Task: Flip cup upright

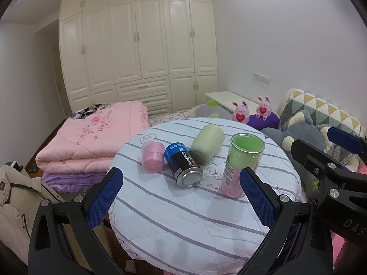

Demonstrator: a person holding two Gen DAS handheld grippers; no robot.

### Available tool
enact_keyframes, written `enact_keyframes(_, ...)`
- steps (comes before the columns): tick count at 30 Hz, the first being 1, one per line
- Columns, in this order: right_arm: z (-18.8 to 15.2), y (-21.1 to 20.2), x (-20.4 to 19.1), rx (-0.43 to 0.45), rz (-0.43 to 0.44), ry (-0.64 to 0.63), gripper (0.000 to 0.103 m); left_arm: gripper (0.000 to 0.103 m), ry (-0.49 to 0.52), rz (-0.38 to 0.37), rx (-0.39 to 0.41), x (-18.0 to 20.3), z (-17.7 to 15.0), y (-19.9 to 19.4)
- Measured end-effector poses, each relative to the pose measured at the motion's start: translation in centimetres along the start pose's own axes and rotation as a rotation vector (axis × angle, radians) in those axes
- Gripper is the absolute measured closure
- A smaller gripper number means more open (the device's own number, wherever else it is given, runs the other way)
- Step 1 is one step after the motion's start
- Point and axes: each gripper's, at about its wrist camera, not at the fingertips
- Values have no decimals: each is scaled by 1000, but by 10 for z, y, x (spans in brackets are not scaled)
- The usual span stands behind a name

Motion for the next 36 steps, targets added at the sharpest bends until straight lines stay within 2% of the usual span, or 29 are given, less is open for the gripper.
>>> enact_keyframes(25,-2,7,1,-25,2,5,20,0,4,-7,-12,-2,-5,7)
enact_keyframes(36,-8,18,5,-44,8,20,20,0,9,12,-35,-3,-3,19)
Point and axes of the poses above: each gripper's, at about its wrist camera, not at the fingertips, and y roughly the way its jaws point, x to its right, z to its top, and after that the axes turned 9 degrees about -y, right-handed
